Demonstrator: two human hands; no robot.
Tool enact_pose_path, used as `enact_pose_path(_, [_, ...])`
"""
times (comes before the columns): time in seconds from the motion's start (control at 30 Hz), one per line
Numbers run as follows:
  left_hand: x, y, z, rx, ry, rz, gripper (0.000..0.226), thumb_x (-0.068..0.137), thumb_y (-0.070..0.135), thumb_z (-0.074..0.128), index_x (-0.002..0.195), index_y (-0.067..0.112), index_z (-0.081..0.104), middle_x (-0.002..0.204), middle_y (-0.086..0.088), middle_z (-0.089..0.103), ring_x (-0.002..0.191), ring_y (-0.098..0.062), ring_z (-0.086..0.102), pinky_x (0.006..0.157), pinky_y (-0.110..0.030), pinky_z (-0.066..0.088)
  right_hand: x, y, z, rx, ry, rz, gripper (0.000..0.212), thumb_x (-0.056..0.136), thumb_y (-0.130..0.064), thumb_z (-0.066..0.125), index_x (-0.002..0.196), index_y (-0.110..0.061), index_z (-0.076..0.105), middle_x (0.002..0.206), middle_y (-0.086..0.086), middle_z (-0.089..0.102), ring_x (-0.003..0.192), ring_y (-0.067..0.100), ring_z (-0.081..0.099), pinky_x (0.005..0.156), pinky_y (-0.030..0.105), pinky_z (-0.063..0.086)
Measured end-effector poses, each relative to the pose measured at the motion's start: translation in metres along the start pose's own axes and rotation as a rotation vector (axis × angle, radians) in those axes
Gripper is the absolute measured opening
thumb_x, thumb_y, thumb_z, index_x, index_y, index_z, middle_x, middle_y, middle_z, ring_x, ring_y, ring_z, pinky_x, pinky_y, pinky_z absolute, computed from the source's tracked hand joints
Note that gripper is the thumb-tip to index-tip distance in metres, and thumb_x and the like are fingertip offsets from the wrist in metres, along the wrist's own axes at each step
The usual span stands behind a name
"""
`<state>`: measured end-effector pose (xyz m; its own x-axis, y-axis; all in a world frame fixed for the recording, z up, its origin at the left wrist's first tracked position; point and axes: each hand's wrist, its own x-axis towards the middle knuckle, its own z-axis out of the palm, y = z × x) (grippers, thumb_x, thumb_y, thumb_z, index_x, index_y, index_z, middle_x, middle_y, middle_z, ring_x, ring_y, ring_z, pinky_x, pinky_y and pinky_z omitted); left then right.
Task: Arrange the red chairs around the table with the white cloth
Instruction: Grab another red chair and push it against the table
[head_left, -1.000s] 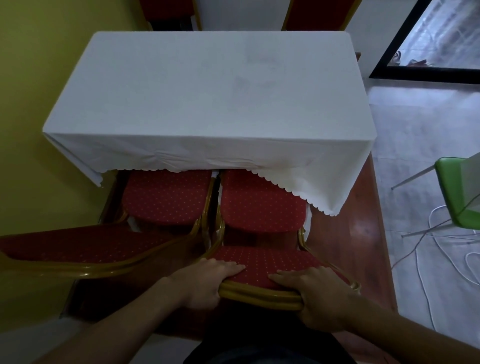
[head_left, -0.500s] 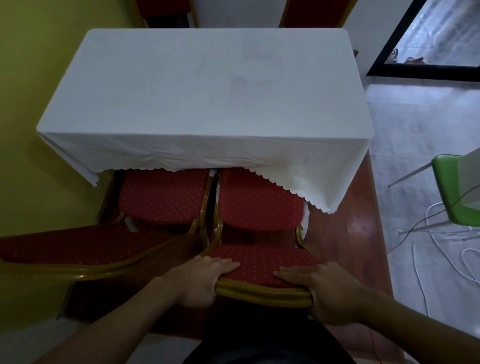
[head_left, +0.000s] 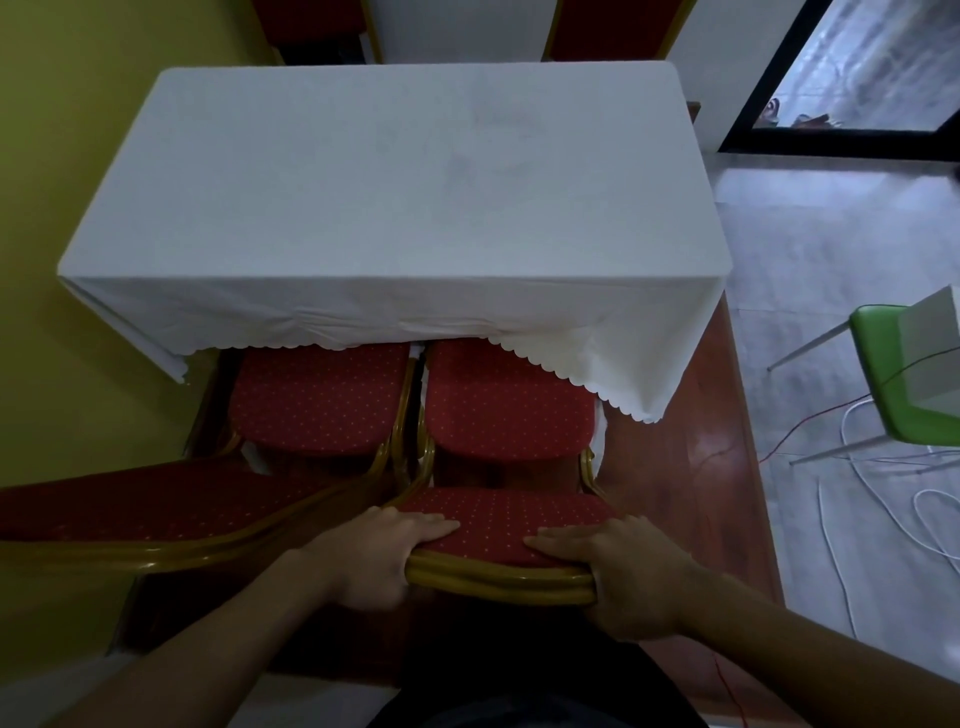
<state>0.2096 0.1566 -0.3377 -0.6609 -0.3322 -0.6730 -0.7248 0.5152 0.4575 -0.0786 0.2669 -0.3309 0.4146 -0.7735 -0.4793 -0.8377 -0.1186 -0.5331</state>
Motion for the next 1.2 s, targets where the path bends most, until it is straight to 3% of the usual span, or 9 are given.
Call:
enact_pose_path(0.27, [0.0018,0.0030,-0.0005,0.000,0.008,0.004,0.074,0.093,0.037,0.057,0.157,0.032,0.021,0.162,0.006,0.025,0.146,-0.009,0.025,0.121,-0.037,0.015,-0.0011,0.0036,-0.0004,0.026,-0.001,-0.010,0.073,0.078,-0.058,0.045,0.149,-0.044,0.040,0.153,-0.017,0.044,0.136,0.001,0.045,0.109,0.015,0.033])
enact_pose_path(0.6, [0.0033,0.0032,-0.0008,0.000,0.015,0.012,0.075,0.092,0.034,0.057,0.157,0.029,0.020,0.162,0.006,0.026,0.146,-0.009,0.026,0.118,-0.029,0.017,0.0020,0.0079,0.0012,0.030,0.005,-0.031,0.072,0.080,-0.055,0.049,0.150,-0.042,0.040,0.153,-0.017,0.044,0.136,0.002,0.047,0.108,0.015,0.033])
enact_pose_path(0.93, [0.0037,0.0028,-0.0008,0.004,0.002,0.004,0.076,0.092,0.034,0.058,0.157,0.030,0.020,0.162,0.006,0.025,0.146,-0.010,0.025,0.120,-0.033,0.014,0.0031,0.0078,0.0039,0.015,0.023,-0.034,0.072,0.082,-0.055,0.051,0.151,-0.042,0.038,0.154,-0.019,0.043,0.136,0.002,0.047,0.108,0.016,0.032])
enact_pose_path(1.2, [0.0019,0.0056,-0.0013,0.007,0.007,-0.003,0.075,0.093,0.034,0.057,0.157,0.030,0.020,0.162,0.007,0.024,0.146,-0.011,0.025,0.119,-0.034,0.011,0.0032,0.0069,0.0045,0.009,0.022,-0.035,0.070,0.083,-0.055,0.051,0.151,-0.045,0.036,0.154,-0.020,0.041,0.136,0.002,0.046,0.112,0.025,0.040])
